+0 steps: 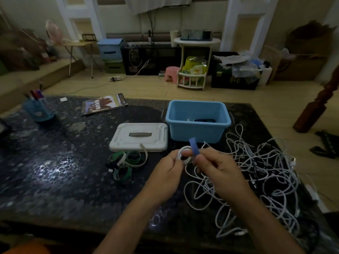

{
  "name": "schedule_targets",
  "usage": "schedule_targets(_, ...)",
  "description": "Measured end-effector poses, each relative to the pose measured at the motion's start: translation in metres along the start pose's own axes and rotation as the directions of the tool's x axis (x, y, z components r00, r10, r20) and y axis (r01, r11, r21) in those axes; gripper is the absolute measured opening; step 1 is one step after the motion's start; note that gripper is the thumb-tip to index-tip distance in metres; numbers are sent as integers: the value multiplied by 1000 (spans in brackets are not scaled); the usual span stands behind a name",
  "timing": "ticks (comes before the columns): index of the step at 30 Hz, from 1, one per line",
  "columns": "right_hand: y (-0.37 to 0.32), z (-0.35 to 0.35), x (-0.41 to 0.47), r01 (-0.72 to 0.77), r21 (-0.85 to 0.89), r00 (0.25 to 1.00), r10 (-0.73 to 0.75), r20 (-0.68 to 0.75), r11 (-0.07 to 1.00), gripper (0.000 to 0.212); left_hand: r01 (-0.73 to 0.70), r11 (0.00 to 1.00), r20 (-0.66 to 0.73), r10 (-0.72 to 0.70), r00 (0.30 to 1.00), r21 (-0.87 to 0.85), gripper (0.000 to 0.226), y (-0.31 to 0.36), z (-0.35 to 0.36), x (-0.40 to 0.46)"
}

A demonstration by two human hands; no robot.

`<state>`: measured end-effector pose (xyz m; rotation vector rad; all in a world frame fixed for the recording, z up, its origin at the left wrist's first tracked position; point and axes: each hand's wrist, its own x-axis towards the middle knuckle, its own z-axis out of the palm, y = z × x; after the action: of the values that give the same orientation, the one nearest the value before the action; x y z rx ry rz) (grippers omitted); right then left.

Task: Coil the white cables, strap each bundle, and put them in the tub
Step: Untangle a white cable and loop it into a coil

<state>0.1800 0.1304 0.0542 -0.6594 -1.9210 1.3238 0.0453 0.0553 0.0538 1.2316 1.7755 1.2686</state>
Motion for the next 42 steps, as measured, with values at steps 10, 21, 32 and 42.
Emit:
schedule_targets(10,-2,6,-3,-134,74,990,137,-39,988,13,136,974,-8,-140,990,-183,27,11,2,-7)
schedule_targets(21,-4,12,-6,-141,-31,981,135,-141,990,13,156,974,-5,-159,987,-162,28,7,6,-9)
schedule_targets(32,0,10,-5,-246,120,968,249,-13,962,21,13,985,-120,-35,992,-173,37,7,-12,0)
schedule_targets(42,12,5,-2,-241,-102,970,240,-18,965,15,58,953,73,-37,997,-297,17,14,-14,-9)
